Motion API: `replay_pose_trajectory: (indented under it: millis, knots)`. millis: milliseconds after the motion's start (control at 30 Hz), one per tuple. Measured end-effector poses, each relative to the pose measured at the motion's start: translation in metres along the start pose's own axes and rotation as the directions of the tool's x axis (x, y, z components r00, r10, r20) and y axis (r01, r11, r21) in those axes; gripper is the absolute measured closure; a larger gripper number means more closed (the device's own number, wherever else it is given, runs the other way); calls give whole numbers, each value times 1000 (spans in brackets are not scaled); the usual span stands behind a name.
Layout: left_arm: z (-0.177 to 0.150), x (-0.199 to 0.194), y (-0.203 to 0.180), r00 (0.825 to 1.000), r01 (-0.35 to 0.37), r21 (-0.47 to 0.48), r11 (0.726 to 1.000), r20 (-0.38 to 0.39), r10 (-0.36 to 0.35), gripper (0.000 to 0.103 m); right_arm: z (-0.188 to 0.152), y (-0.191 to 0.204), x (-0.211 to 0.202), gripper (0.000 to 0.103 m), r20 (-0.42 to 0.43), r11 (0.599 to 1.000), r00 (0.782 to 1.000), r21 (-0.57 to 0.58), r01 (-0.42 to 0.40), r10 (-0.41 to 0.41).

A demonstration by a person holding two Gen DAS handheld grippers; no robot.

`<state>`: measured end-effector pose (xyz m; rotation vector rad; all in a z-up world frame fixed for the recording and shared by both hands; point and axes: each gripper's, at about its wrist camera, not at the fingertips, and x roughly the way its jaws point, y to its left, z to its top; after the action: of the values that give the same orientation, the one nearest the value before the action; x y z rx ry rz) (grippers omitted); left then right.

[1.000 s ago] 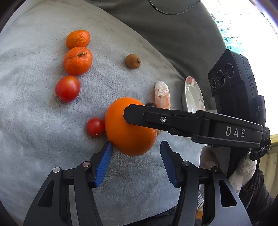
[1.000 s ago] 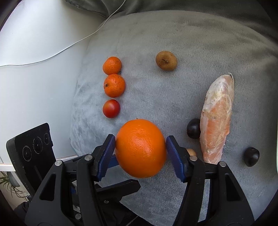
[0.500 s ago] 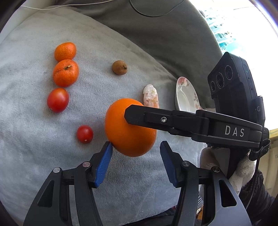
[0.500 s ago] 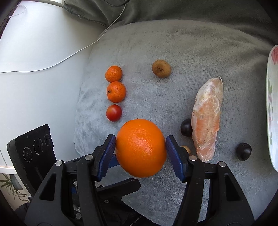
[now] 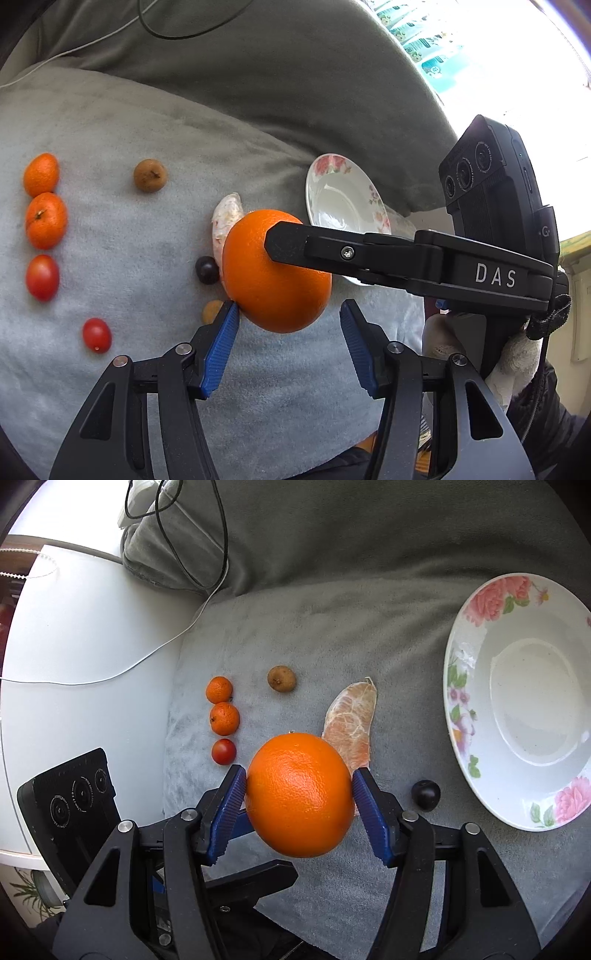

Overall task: Organize fruits
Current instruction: 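Carry the large orange with the left tool into the floral bowl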

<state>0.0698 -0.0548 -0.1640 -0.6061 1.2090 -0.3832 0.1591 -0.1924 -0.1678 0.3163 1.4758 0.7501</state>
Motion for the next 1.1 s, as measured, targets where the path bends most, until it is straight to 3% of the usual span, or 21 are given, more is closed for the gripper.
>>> replay_pose_trajectory:
  millis: [833, 1100]
  knots:
    - [33, 90, -70, 992, 74, 107, 991, -111, -62, 48, -3, -95, -63, 40, 110, 980, 993, 195, 23, -45]
    - [38, 91, -79, 992, 84, 108, 991, -104, -73, 48, 4, -105, -71, 40, 136, 976, 989, 215, 24, -54]
